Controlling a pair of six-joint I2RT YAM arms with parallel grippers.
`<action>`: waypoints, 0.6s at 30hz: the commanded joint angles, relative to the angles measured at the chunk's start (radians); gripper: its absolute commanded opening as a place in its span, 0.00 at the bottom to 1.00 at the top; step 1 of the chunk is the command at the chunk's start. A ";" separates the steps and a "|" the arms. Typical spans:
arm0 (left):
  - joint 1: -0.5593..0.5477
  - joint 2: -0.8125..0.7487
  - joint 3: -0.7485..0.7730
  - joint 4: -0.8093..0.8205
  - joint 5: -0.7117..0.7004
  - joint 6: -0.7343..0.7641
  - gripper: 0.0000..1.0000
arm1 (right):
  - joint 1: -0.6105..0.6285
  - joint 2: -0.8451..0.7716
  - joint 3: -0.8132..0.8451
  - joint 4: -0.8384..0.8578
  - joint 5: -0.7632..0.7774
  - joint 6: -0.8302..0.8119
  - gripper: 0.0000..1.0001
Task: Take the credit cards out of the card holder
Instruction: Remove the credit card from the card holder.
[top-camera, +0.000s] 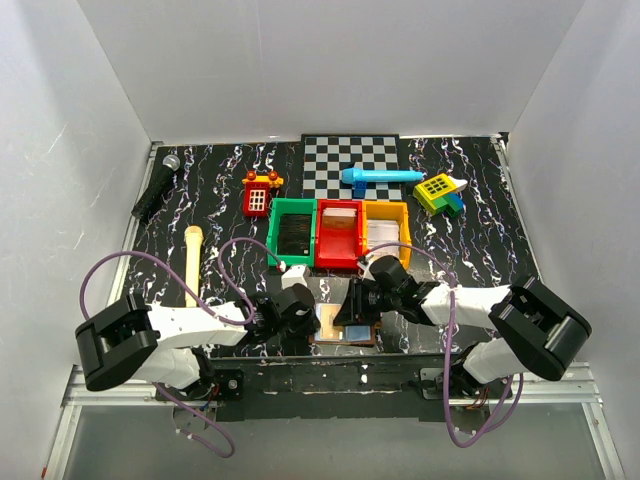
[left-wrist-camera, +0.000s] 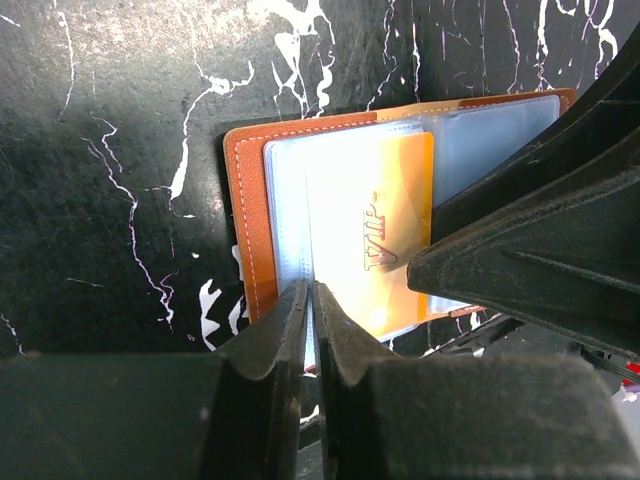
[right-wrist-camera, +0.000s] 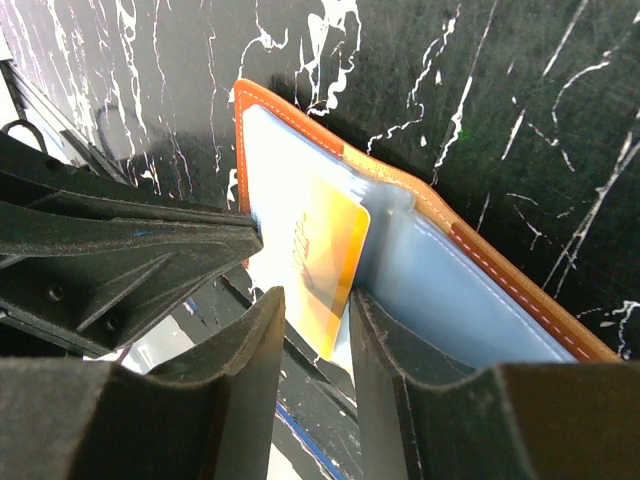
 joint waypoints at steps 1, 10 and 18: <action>0.004 0.060 -0.023 -0.115 -0.014 0.006 0.06 | -0.008 -0.021 -0.033 0.068 -0.008 0.005 0.41; 0.004 0.086 -0.019 -0.117 -0.008 0.002 0.00 | -0.016 -0.035 -0.056 0.111 -0.017 0.014 0.41; 0.004 0.088 -0.032 -0.115 -0.006 -0.006 0.00 | -0.017 -0.036 -0.060 0.137 -0.022 0.020 0.36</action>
